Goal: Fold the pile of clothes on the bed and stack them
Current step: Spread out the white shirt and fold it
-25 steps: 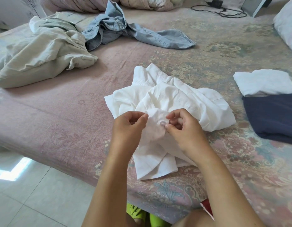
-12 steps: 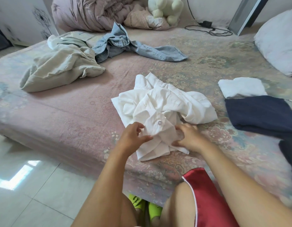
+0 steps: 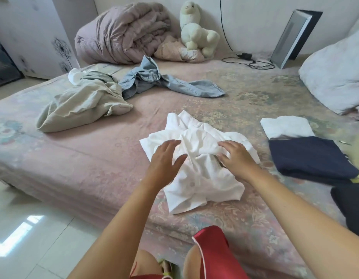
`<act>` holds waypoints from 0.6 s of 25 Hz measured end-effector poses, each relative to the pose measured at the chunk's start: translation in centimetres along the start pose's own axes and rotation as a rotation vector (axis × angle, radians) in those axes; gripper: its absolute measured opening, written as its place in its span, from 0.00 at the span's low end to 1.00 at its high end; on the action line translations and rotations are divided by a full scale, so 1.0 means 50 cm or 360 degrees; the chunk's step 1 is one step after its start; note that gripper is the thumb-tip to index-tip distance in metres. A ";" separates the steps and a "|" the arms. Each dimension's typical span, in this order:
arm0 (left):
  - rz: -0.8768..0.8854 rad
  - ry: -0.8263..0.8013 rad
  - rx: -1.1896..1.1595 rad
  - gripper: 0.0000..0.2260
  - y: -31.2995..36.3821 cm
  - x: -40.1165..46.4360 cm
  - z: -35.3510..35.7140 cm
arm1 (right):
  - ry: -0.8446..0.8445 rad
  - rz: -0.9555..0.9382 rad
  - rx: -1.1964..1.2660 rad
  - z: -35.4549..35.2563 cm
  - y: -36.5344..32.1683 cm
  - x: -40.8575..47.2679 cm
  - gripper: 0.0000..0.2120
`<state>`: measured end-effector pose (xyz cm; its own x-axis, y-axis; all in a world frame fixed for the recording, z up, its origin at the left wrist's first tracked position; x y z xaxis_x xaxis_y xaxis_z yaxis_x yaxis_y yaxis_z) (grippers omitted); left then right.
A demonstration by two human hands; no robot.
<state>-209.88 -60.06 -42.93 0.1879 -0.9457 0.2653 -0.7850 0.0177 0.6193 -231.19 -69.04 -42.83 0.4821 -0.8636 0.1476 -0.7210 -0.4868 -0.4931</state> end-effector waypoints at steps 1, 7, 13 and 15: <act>0.0074 -0.0009 0.0136 0.29 -0.003 0.030 0.016 | -0.0038 -0.0044 -0.0160 0.010 0.004 0.028 0.24; 0.0243 -0.0205 0.0658 0.26 -0.125 0.181 0.196 | -0.0249 -0.0337 -0.0688 0.153 0.085 0.179 0.27; 0.0256 -0.0067 0.0548 0.23 -0.163 0.180 0.238 | 0.0670 -0.0514 -0.0422 0.137 0.085 0.295 0.18; 0.0218 -0.0082 0.0500 0.23 -0.163 0.184 0.233 | 0.0417 -0.0091 -0.0262 0.129 0.065 0.424 0.22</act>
<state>-208.61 -72.67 -54.15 0.0442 -0.9568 0.2874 -0.9458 0.0525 0.3204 -220.11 -88.09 -46.81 0.3946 -0.8283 0.3976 -0.7777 -0.5316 -0.3356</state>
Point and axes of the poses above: each hand's wrist, its own x-axis towards the middle knuckle, its own z-axis out of the palm, y = z × x, the point moved 2 cm from there along x, towards the middle knuckle, and after that the axes turned 7 degrees about -z, right-handed, at the moved point
